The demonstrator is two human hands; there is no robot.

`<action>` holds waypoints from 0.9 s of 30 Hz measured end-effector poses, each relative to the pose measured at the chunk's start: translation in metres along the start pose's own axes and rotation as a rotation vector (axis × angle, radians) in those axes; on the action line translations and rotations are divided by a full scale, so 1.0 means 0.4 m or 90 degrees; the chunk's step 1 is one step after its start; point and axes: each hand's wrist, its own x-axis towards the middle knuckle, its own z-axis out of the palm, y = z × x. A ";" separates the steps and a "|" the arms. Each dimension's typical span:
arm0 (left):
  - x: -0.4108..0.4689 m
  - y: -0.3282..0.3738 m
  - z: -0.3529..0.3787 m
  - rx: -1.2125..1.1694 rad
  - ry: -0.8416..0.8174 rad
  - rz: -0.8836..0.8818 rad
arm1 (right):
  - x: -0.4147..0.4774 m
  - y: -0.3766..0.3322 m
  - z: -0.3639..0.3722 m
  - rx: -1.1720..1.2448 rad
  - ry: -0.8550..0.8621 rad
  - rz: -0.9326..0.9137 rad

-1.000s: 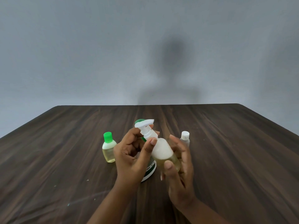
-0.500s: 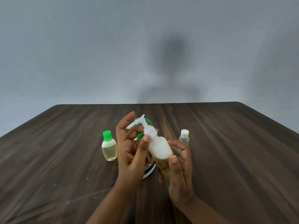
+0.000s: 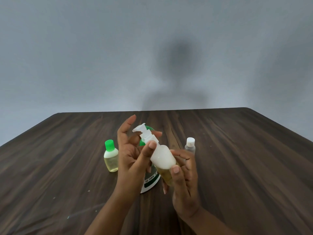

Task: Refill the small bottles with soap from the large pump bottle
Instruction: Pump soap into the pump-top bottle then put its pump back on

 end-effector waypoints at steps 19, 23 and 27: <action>-0.062 0.100 -0.029 0.151 -0.047 -0.106 | -0.014 0.035 -0.003 -0.200 -0.100 -0.068; -0.047 0.097 -0.008 0.183 0.083 -0.115 | -0.005 0.009 0.004 -0.153 -0.097 -0.091; -0.044 0.091 0.008 0.203 0.113 -0.096 | -0.002 0.007 0.002 -0.133 -0.091 -0.087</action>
